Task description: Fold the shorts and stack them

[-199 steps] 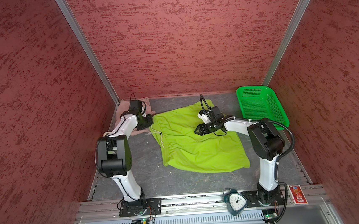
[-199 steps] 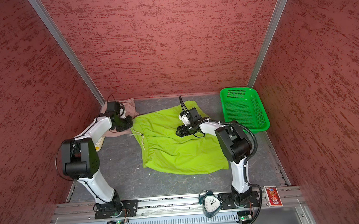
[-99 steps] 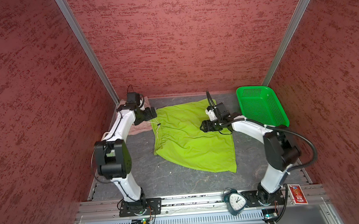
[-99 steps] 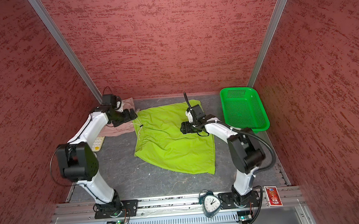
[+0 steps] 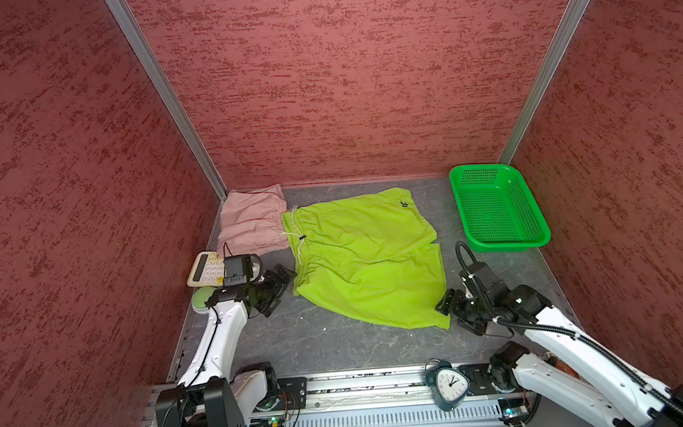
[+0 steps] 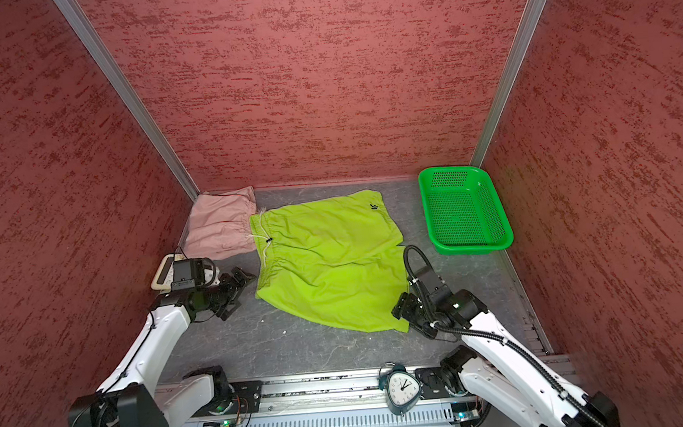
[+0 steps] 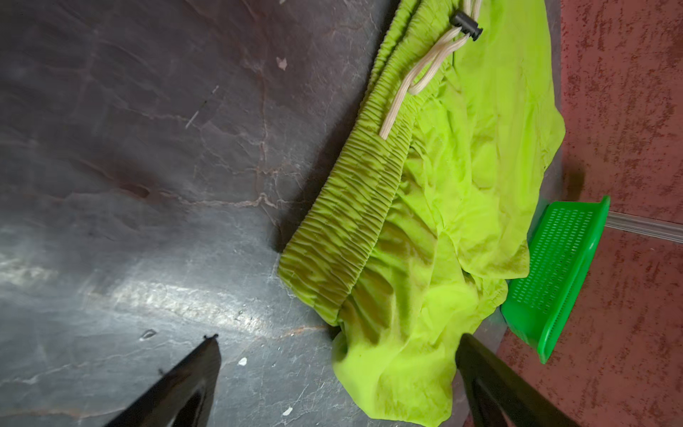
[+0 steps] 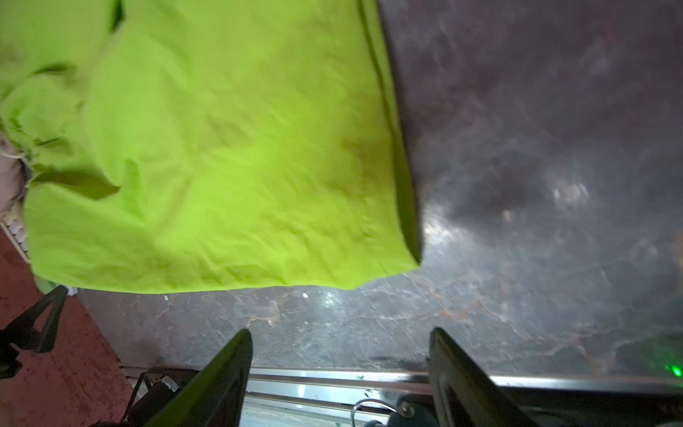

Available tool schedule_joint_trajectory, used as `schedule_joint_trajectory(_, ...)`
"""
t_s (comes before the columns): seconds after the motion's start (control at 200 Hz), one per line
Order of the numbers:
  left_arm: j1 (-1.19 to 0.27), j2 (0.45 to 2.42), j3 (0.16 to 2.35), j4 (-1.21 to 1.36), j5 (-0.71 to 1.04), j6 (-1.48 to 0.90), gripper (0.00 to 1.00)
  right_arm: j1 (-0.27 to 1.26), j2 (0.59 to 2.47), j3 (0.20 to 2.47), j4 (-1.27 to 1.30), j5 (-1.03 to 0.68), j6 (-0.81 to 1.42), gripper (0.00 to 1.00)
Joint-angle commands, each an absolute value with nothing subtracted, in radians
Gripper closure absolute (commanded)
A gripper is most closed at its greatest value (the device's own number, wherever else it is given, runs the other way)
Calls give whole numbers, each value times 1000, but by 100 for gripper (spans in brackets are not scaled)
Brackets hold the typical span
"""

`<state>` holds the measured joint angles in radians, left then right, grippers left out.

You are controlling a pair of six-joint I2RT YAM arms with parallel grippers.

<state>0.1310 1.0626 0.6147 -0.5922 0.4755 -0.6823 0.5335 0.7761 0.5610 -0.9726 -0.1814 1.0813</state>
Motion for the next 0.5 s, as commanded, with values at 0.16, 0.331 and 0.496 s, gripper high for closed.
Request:
schedule_joint_trajectory(0.16, 135, 995, 484, -437, 545, -823, 1, 583, 804, 451, -827, -184, 1284, 22)
schedule_joint_trajectory(0.331, 105, 923, 444, -426, 509, -887, 1, 635, 845, 422, -723, -94, 1355, 22)
schedule_joint_trajectory(0.496, 87, 901, 430, -438, 486, -907, 1, 640, 848, 336, -577, -46, 1429, 23)
